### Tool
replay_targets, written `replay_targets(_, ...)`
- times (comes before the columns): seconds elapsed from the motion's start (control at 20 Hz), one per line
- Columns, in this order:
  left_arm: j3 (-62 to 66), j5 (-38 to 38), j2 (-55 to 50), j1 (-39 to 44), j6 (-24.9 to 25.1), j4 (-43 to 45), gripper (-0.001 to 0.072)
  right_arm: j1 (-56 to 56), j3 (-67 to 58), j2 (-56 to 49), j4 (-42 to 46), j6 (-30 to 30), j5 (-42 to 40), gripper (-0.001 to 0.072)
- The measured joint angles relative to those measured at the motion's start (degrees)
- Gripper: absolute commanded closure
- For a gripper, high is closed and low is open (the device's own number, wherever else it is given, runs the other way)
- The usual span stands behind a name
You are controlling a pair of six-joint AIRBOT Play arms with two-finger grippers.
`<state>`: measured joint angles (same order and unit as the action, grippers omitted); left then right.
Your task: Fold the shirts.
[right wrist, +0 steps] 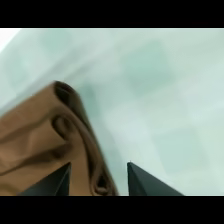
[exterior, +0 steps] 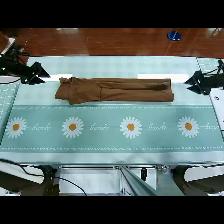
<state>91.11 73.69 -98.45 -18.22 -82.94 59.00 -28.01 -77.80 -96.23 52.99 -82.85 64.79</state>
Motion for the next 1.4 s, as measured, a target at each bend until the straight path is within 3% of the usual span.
replay_targets(0.25, -19.5, -14.7, 16.6, 4.7, 4.8, -3.3, 0.0202, 2.3, 3.3, -2.0, -0.4, -0.9, -2.6, 0.0297)
replay_targets(0.5, -26.6, -19.8, 22.3, 13.8, 8.3, -5.3, 0.0202, 6.5, 3.9, -6.0, -8.5, 1.9, -3.5, 0.0299)
replay_targets(0.55, -27.1, -20.4, 22.5, 15.7, 8.6, -5.4, 0.0203, 7.3, 3.9, -6.5, -9.4, 2.2, -3.4, 0.0364)
replay_targets(0.6, -27.5, -21.2, 22.6, 17.4, 8.8, -5.4, 0.0206, 8.1, 3.9, -6.9, -10.0, 2.5, -3.5, 0.0559)
replay_targets(0.65, -27.7, -22.0, 22.7, 19.0, 8.9, -5.5, 0.0272, 8.7, 3.9, -7.2, -9.9, 2.5, -3.4, 0.0689)
replay_targets(0.7, -27.9, -22.4, 22.7, 20.5, 9.0, -5.5, 0.0548, 9.1, 3.7, -7.2, -9.9, 2.9, -2.6, 0.0689)
replay_targets(0.75, -28.1, -22.8, 22.7, 21.8, 9.1, -5.7, 0.0677, 9.3, 3.5, -6.7, -10.2, 3.5, -1.7, 0.0689)
replay_targets(0.8, -28.1, -23.0, 22.7, 22.9, 9.3, -5.7, 0.0685, 9.4, 3.3, -5.4, -10.4, 4.0, -0.2, 0.0689)
replay_targets(1.0, -28.3, -24.6, 22.1, 27.5, 10.1, -8.6, 0.0686, 9.7, 6.7, 7.3, -4.0, 6.0, 3.6, 0.0689)
replay_targets(1.2, -25.7, -26.3, 17.6, 35.3, 11.3, -12.7, 0.0686, 9.2, 19.1, 29.4, 0.6, 6.7, 4.1, 0.0689)
replay_targets(1.4, -16.9, -26.4, 7.6, 45.4, 9.9, -14.1, 0.0686, 8.9, 29.5, 49.1, 2.3, 3.6, 5.6, 0.0689)
